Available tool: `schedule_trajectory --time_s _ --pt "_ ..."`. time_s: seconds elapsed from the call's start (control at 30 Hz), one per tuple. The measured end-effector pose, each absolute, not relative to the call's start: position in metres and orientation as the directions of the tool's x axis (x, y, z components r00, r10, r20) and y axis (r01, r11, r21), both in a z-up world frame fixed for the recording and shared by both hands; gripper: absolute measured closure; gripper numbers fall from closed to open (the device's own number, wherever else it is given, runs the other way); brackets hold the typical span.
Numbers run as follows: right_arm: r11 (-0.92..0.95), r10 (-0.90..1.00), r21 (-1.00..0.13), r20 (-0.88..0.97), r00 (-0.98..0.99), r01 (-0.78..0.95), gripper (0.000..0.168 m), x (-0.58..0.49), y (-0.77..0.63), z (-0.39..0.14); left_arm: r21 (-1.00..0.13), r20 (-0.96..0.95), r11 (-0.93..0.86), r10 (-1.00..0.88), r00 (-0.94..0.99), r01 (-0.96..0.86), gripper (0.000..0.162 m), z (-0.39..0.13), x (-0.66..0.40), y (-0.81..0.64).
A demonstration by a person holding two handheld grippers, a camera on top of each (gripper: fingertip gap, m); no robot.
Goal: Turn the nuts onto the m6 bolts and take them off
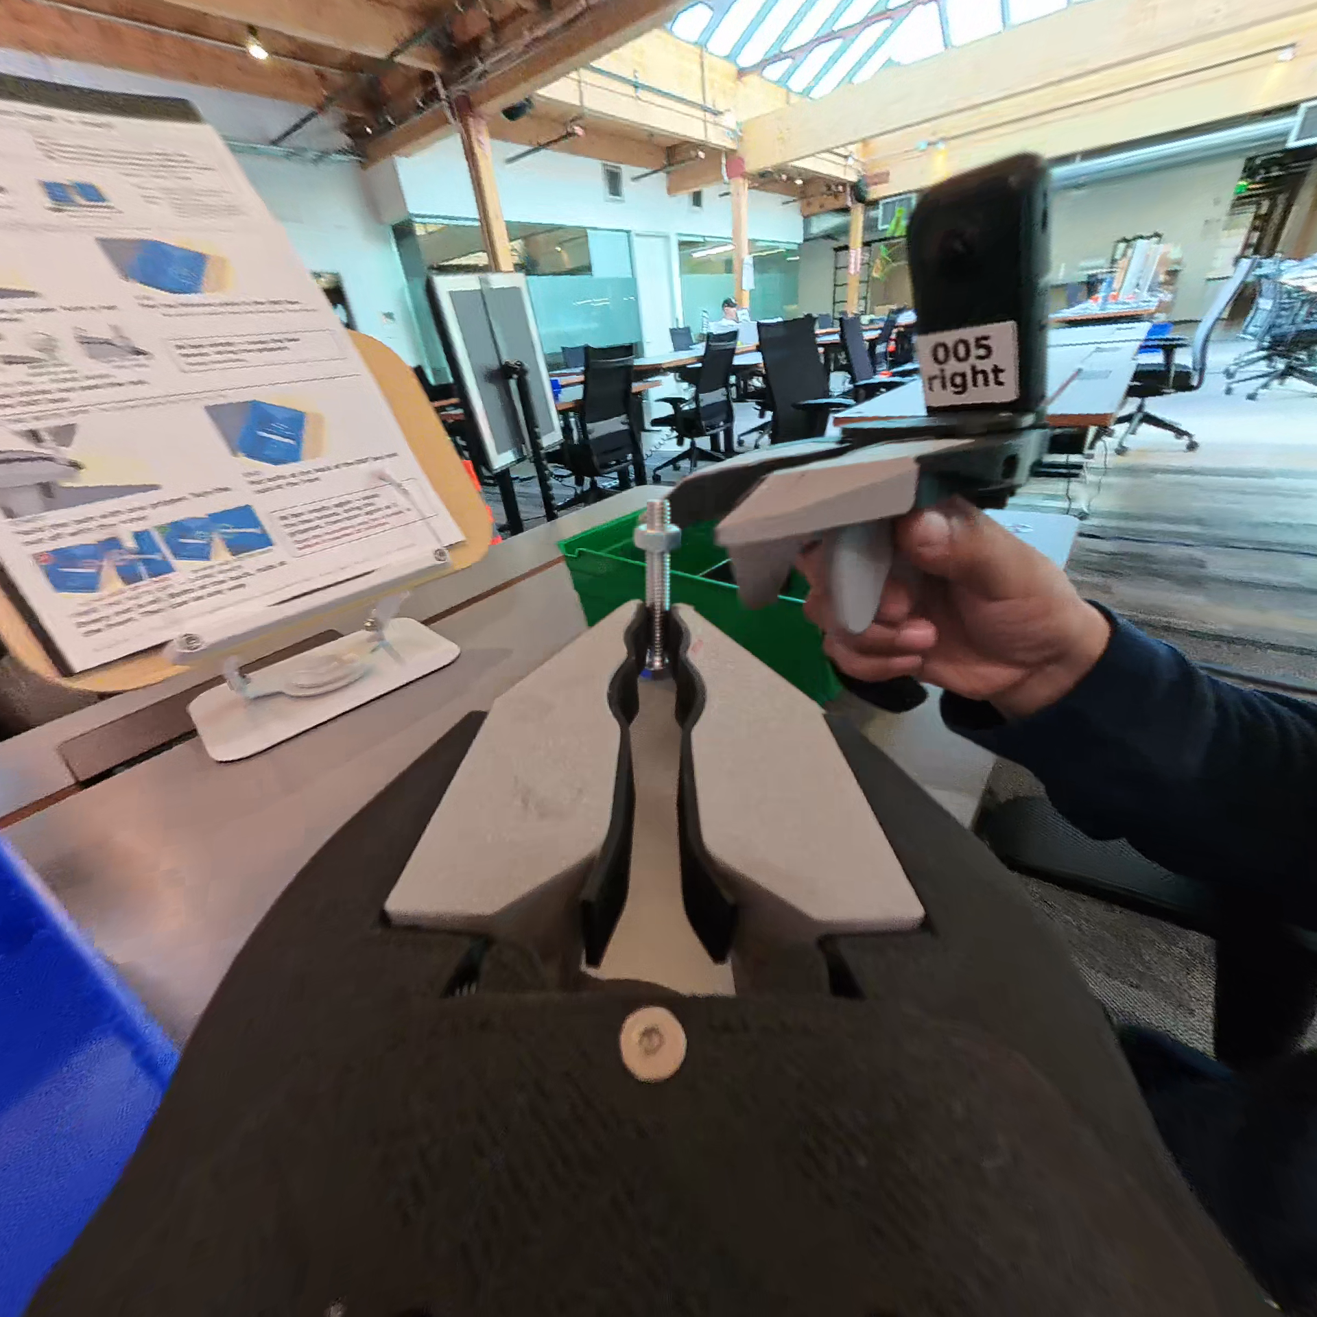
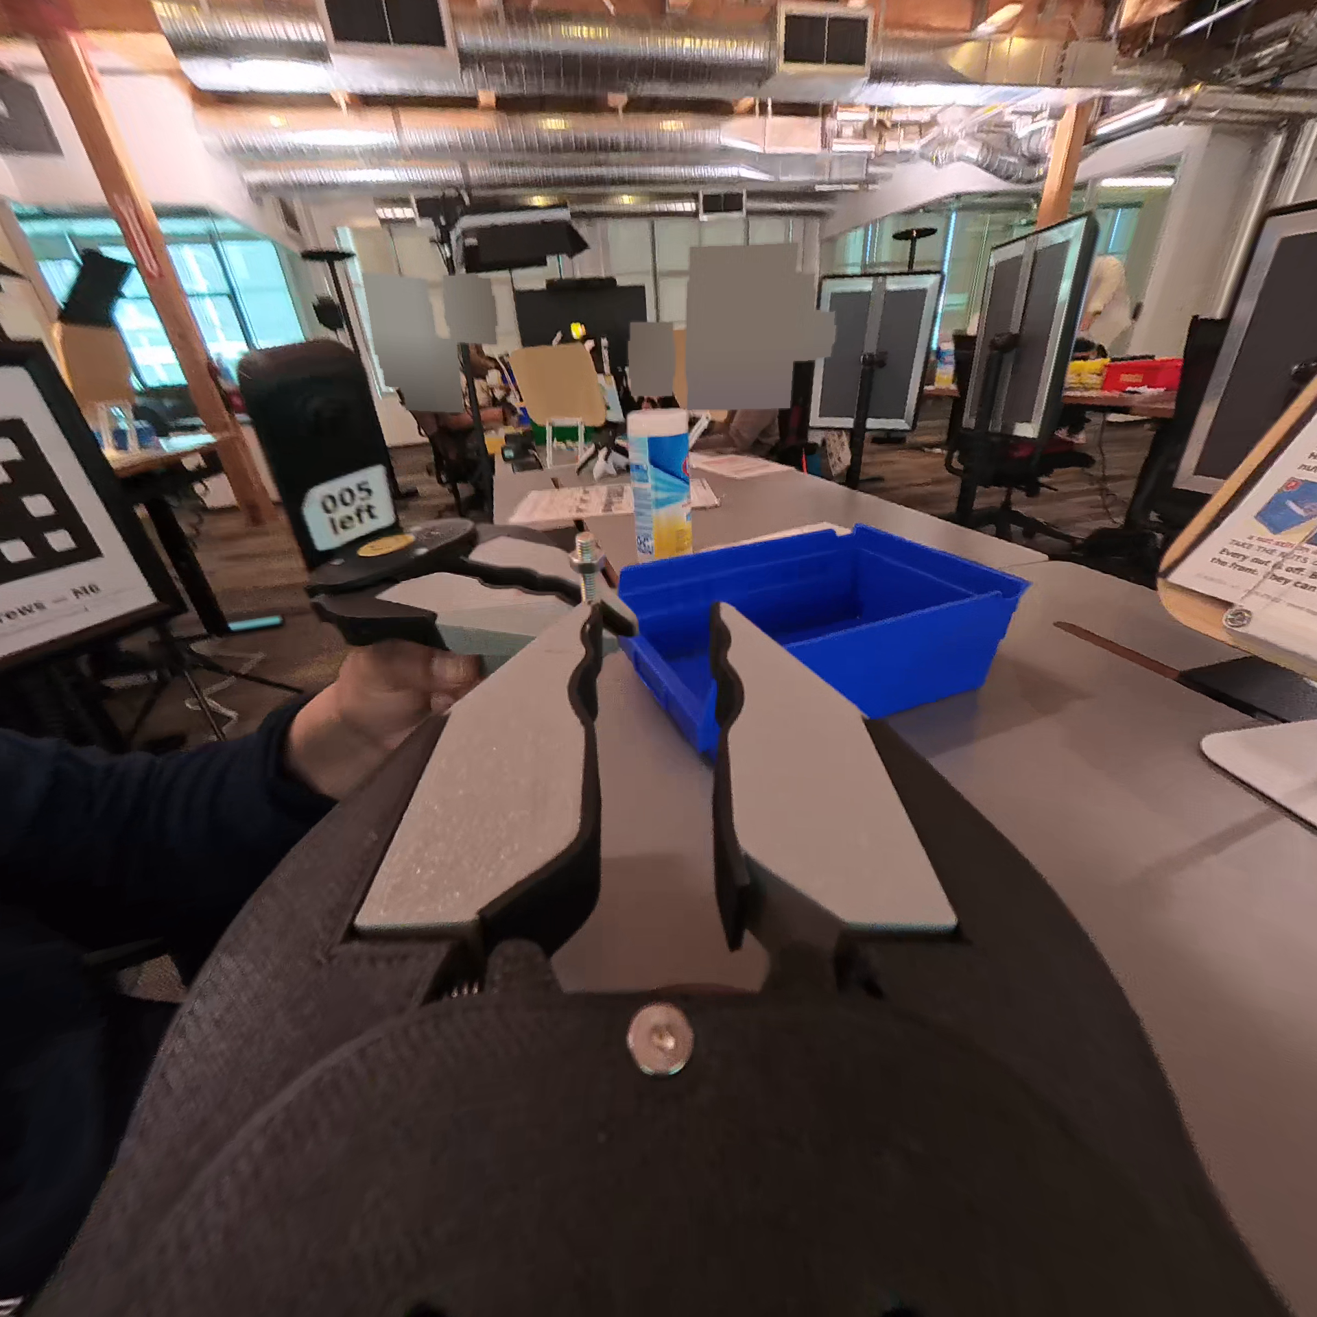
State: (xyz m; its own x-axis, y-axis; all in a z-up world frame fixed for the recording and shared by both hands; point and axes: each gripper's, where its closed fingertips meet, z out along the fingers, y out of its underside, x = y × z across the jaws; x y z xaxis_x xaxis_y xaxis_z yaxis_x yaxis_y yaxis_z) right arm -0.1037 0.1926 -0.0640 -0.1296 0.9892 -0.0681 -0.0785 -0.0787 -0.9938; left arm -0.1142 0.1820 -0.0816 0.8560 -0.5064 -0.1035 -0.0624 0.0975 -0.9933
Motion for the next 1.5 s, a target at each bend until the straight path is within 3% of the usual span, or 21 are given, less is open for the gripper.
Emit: schedule_trajectory --time_s 0.23,0.33,0.4,0.43,0.67,0.87,0.9,0.97,1.07,1.3,1.4,1.47,1.5 --pt "-0.068 0.978 -0.996 -0.056 -0.199 -0.055 0.134 -0.115 0.168 -0.067 -0.996 -0.094 0.056 -0.572 0.815 -0.076 0.159 -0.095 -0.097 0.184" --pt "-0.061 0.983 -0.997 -0.052 -0.174 -0.048 0.139 -0.117 0.171 -0.068 -0.995 -0.099 0.060 -0.587 0.803 -0.078 0.159 -0.097 -0.086 0.181" --pt "-0.064 0.989 -0.997 -0.058 -0.134 -0.043 0.132 -0.111 0.186 -0.069 -0.996 -0.086 0.071 -0.566 0.820 -0.056 0.159 -0.088 -0.097 0.181" --pt "-0.079 0.991 -0.996 -0.073 -0.110 -0.050 0.143 -0.106 0.195 -0.068 -0.996 -0.074 0.079 -0.562 0.824 -0.036 0.159 -0.083 -0.105 0.179" --pt "-0.040 0.990 -0.997 -0.030 -0.138 -0.069 0.134 -0.105 0.177 -0.058 -0.997 -0.066 0.071 -0.557 0.828 -0.032 0.159 -0.082 -0.111 0.180" --pt "-0.009 0.995 -1.000 -0.007 -0.100 -0.014 0.137 -0.115 0.178 -0.071 -0.995 -0.098 0.073 -0.583 0.807 -0.069 0.159 -0.091 -0.085 0.179" --pt "-0.029 0.996 -0.999 -0.027 -0.086 -0.021 0.122 -0.111 0.187 -0.071 -0.995 -0.094 0.079 -0.570 0.816 -0.059 0.159 -0.086 -0.092 0.178" --pt "-0.093 0.991 -0.994 -0.087 -0.101 -0.056 0.137 -0.100 0.199 -0.064 -0.994 -0.086 0.100 -0.550 0.831 -0.037 0.159 -0.074 -0.109 0.174" --pt "-0.118 0.987 -0.989 -0.107 -0.119 -0.089 0.134 -0.091 0.201 -0.054 -0.993 -0.088 0.116 -0.496 0.864 -0.035 0.159 -0.067 -0.133 0.175" --pt "-0.065 0.981 -0.996 -0.054 -0.184 -0.059 0.133 -0.113 0.161 -0.061 -0.995 -0.103 0.061 -0.577 0.810 -0.083 0.159 -0.094 -0.089 0.180" --pt "-0.043 0.991 -0.999 -0.039 -0.126 -0.028 0.138 -0.116 0.172 -0.069 -0.993 -0.122 0.064 -0.589 0.799 -0.104 0.159 -0.099 -0.076 0.179" --pt "-0.065 0.992 -0.997 -0.060 -0.114 -0.043 0.127 -0.107 0.185 -0.065 -0.991 -0.131 0.084 -0.551 0.824 -0.101 0.159 -0.090 -0.090 0.179" --pt "-0.073 0.992 -0.996 -0.067 -0.109 -0.055 0.133 -0.101 0.191 -0.062 -0.993 -0.116 0.088 -0.543 0.832 -0.081 0.159 -0.084 -0.100 0.179"
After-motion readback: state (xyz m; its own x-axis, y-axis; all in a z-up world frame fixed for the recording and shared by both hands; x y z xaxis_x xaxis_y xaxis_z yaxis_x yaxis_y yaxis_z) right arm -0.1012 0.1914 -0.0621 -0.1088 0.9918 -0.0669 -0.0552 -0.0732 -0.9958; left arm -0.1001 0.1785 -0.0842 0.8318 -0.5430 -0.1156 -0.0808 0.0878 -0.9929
